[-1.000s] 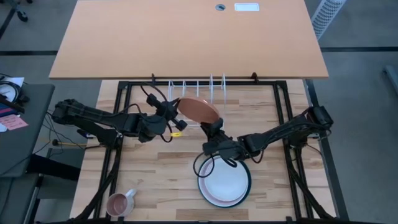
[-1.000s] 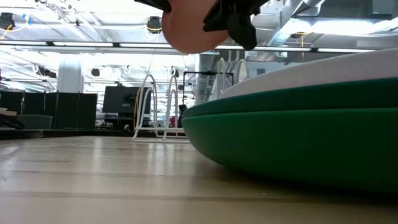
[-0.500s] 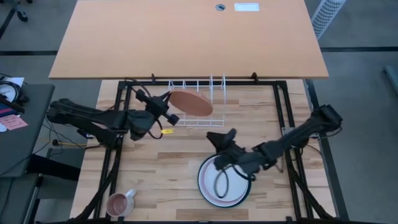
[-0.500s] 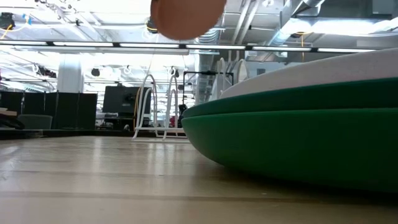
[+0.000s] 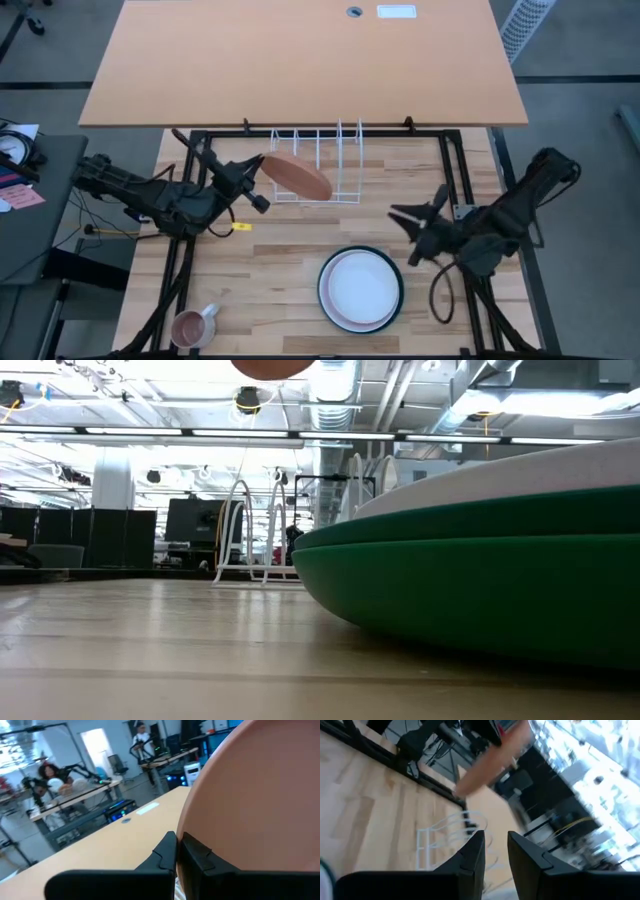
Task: Sort dishes
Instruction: Put the light orange plate in the dish rack
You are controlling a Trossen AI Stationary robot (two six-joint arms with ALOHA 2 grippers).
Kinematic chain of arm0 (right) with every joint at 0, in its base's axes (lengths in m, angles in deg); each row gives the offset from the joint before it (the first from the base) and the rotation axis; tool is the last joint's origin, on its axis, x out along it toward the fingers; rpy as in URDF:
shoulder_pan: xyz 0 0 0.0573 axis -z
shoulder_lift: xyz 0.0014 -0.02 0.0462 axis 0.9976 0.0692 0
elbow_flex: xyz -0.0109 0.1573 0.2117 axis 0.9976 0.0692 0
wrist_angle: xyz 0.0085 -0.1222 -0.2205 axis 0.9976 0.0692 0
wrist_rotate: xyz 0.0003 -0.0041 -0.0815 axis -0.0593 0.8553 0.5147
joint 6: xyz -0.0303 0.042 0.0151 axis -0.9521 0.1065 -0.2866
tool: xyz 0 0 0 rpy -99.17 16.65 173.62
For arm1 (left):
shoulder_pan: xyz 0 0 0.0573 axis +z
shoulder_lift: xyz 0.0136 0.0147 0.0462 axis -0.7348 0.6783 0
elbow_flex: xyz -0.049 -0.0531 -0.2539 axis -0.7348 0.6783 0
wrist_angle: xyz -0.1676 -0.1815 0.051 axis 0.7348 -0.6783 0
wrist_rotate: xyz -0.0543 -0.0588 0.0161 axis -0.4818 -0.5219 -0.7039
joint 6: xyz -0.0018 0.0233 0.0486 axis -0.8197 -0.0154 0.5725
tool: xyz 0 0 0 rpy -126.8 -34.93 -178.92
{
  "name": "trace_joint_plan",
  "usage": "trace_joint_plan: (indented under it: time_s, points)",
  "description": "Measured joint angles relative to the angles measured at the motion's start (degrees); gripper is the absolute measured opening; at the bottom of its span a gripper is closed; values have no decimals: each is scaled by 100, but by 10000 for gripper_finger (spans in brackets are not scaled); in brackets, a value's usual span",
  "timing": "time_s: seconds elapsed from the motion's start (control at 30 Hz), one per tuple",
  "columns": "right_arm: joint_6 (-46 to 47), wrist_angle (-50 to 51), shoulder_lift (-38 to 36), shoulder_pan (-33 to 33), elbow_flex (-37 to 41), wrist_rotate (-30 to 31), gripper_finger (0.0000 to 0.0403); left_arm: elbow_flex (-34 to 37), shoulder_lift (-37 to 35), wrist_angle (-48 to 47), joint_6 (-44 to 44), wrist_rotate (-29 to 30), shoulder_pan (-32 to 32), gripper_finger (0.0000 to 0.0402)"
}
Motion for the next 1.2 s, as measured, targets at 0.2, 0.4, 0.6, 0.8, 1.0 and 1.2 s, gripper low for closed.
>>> trace_joint_plan:
  time_s: [0.2, 0.4, 0.6, 0.8, 1.0, 1.2]
  points:
    - [1101, 721, -330, -24, 7, -136, 88, 0, 26, 48, 11, 441, -114, 0]
    - [1018, 710, -198, -24, 7, -249, 88, 0, 25, -475, -596, 1096, -112, 0]
    - [820, 710, -5, 17, 8, -269, 88, 0, 24, -1208, -1551, 1490, -105, 0]
    - [771, 710, 33, 155, 11, -281, 88, 0, 19, -1255, -1561, 1488, -105, 0]
    - [771, 709, 33, 278, 11, -288, 87, 0, 22, -1398, -1705, 1465, -105, 3]
    - [773, 701, 35, 287, 11, -336, 87, 2, 22, -1480, -1871, 1186, -105, 6]
